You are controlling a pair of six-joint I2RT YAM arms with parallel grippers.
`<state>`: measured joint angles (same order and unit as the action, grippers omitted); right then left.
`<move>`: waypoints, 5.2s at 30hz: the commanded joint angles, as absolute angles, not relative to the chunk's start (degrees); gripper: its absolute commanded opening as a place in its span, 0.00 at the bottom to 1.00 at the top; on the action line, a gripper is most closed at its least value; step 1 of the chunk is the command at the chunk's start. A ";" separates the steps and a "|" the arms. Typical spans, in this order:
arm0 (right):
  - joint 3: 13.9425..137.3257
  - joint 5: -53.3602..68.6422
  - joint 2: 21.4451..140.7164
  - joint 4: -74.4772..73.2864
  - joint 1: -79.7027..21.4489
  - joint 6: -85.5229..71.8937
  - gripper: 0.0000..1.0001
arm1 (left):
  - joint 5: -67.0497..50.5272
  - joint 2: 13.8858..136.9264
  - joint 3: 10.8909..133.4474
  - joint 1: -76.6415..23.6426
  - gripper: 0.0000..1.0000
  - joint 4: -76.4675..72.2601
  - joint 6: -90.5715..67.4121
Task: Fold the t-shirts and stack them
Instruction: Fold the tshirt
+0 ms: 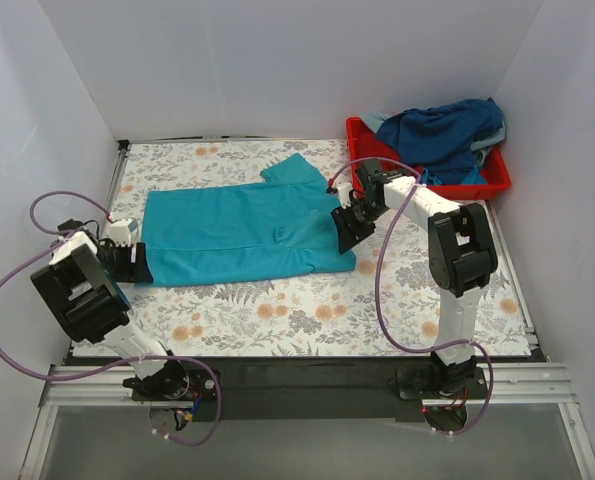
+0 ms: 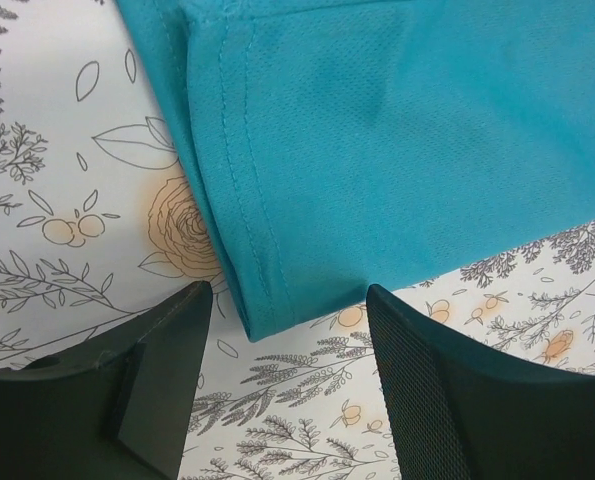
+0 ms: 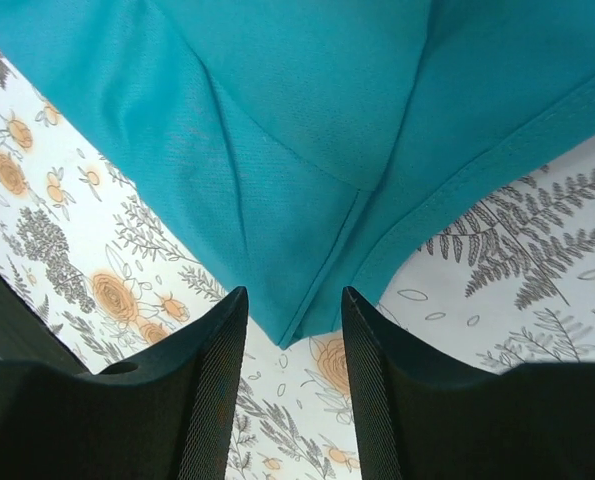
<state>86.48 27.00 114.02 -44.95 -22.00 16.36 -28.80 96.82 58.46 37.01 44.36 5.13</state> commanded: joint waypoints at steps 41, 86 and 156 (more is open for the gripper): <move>113.87 26.63 119.40 -49.92 -20.83 20.57 0.59 | -41.13 100.71 79.36 36.31 0.66 49.33 5.21; 131.92 12.92 151.08 -16.78 -24.78 14.15 0.52 | -31.99 120.58 92.10 25.75 0.68 30.14 -13.10; 115.68 16.96 128.94 -19.24 -25.14 19.86 0.01 | -52.73 117.44 91.42 28.21 0.00 26.10 8.00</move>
<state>117.84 15.62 133.82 -19.11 -25.04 18.72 -49.17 124.44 93.45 26.65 27.05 6.74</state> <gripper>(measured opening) 0.021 0.021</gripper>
